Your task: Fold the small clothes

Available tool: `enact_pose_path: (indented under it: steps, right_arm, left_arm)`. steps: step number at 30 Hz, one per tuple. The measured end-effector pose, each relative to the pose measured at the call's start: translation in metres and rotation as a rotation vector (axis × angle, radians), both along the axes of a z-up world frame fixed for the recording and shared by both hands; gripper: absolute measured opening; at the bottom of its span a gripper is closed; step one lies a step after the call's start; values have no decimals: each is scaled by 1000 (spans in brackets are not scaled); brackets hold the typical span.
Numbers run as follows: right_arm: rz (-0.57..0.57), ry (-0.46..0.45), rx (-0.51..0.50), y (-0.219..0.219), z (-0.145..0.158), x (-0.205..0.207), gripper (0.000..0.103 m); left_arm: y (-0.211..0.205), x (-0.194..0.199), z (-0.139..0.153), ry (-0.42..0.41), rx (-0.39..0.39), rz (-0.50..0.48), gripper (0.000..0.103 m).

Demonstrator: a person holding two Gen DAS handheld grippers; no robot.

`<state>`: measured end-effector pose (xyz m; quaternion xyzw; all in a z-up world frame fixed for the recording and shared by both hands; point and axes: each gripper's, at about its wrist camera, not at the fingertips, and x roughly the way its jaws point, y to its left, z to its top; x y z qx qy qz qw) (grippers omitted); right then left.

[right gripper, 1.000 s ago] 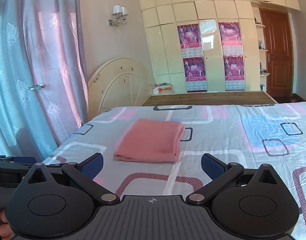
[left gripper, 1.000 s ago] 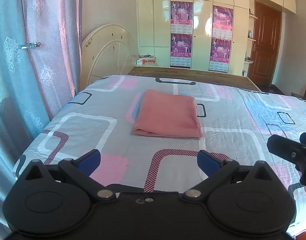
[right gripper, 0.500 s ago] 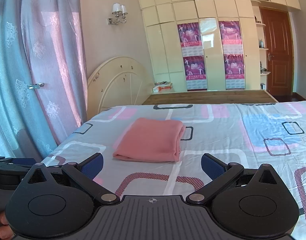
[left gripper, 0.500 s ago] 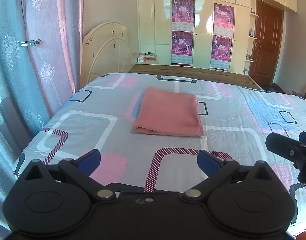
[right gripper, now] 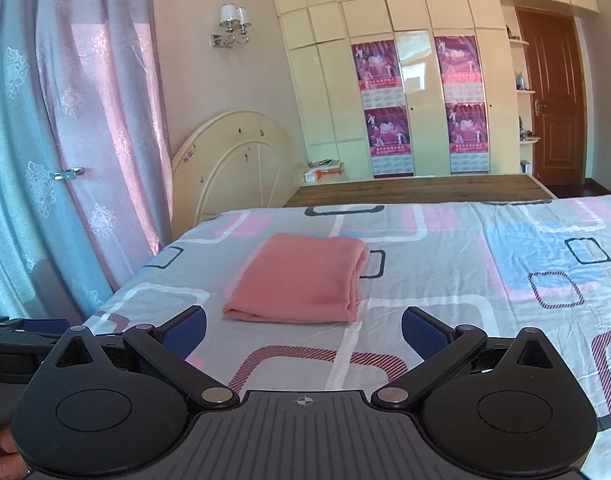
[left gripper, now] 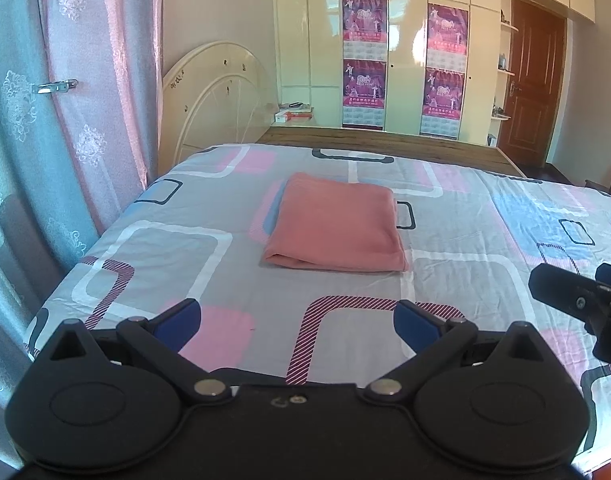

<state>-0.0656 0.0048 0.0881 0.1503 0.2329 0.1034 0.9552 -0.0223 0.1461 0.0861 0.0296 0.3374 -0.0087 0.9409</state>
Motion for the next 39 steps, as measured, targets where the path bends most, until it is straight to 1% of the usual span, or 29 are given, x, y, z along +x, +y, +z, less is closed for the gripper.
enact_pose_path:
  steps: [17, 31, 39]
  right_arm:
    - [5, 11, 7, -1, -3, 10, 103]
    - [7, 18, 10, 1, -6, 18, 102]
    - [5, 28, 9, 1, -10, 24, 103]
  left_arm:
    - [-8, 11, -2, 11, 4, 1, 102]
    - [-6, 14, -4, 18, 2, 4, 102]
    - [-4, 22, -10, 33, -8, -9, 102]
